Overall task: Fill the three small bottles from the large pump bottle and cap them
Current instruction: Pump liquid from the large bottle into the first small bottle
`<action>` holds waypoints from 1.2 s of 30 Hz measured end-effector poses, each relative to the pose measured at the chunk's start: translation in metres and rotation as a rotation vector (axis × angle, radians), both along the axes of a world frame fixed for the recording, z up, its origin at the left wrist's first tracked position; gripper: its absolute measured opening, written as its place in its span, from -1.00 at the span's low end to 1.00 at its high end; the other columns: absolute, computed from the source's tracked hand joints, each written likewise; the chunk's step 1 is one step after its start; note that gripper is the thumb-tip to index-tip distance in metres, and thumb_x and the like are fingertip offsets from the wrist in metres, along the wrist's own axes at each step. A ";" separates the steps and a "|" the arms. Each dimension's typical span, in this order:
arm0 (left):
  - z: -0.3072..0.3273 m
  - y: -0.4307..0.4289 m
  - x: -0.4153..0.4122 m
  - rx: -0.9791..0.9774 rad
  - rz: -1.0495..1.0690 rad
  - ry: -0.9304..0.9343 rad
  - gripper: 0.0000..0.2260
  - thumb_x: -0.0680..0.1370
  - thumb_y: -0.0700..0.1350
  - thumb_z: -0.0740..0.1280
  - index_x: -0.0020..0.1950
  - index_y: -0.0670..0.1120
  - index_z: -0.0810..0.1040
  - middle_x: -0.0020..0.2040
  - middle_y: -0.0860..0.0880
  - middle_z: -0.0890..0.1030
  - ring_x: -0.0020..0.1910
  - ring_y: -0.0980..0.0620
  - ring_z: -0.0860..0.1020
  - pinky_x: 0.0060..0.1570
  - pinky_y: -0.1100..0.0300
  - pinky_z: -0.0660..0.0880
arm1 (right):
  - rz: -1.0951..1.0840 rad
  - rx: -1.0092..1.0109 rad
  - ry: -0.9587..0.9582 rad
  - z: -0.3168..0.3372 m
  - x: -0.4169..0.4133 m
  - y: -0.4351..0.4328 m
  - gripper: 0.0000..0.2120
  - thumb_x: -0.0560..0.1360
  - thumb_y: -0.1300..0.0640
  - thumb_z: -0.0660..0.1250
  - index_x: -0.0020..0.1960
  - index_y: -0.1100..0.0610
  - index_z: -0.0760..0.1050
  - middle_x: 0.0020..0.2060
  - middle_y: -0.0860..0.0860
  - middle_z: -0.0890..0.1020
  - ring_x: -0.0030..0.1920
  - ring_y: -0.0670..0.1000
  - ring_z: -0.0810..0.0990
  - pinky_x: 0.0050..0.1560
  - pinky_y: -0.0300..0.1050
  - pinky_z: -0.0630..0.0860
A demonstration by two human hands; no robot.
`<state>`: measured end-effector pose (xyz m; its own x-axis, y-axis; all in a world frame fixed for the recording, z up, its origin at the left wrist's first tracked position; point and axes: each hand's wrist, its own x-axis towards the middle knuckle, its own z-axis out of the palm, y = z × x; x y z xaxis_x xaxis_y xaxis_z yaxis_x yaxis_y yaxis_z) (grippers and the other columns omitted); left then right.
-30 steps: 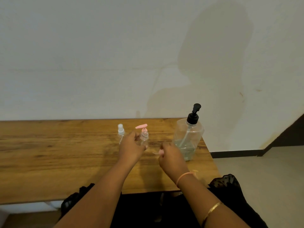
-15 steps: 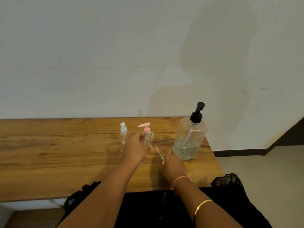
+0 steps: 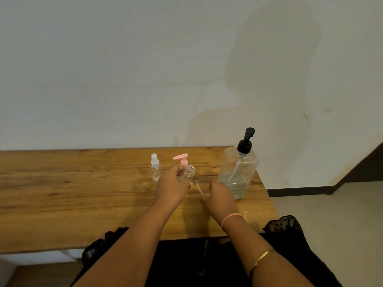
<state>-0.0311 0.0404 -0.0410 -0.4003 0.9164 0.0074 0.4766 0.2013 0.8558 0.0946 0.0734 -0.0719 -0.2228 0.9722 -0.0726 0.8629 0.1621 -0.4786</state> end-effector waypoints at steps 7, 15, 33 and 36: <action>0.006 -0.001 0.008 0.123 0.000 0.025 -0.65 0.47 -0.10 0.42 0.23 0.02 0.47 0.06 0.09 0.56 -0.03 0.17 0.52 -0.19 0.34 0.43 | 0.028 0.248 0.163 0.054 0.014 0.003 -0.88 0.52 0.18 0.27 0.03 0.17 0.51 -0.04 0.05 0.56 -0.08 0.00 0.53 -0.04 -0.11 0.50; 0.014 -0.002 0.022 0.275 -0.008 -0.094 -0.74 0.48 -0.10 0.38 0.13 0.09 0.46 0.02 0.10 0.58 0.02 0.14 0.55 -0.09 0.27 0.51 | 0.187 0.699 0.436 0.094 0.041 0.000 -0.89 0.46 0.32 0.30 -0.08 0.21 0.58 -0.19 0.01 0.62 -0.19 -0.10 0.56 -0.17 -0.29 0.54; 0.022 0.042 0.072 0.108 -0.145 -0.284 -0.77 0.40 -0.01 0.49 -0.10 0.00 0.47 0.07 0.11 0.53 -0.09 0.31 0.43 -0.15 0.34 0.38 | 0.116 0.544 0.478 0.105 0.071 0.044 -0.67 0.52 0.39 0.24 0.24 0.20 0.52 0.26 0.03 0.52 0.22 -0.19 0.39 0.18 -0.61 0.18; 0.020 0.046 0.079 0.098 -0.147 -0.379 -0.75 0.39 -0.06 0.50 -0.07 -0.02 0.47 0.13 0.06 0.55 0.13 0.18 0.45 0.11 0.18 0.43 | 0.152 0.491 0.454 0.107 0.076 0.047 -0.64 0.53 0.42 0.20 0.27 0.19 0.49 0.29 0.02 0.49 0.23 -0.22 0.35 0.17 -0.63 0.17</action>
<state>0.0483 0.0866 -0.0206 -0.2567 0.9662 -0.0254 0.1422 0.0637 0.9878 0.1709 0.1203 0.0349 -0.2636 0.8240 0.5016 0.5448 0.5563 -0.6275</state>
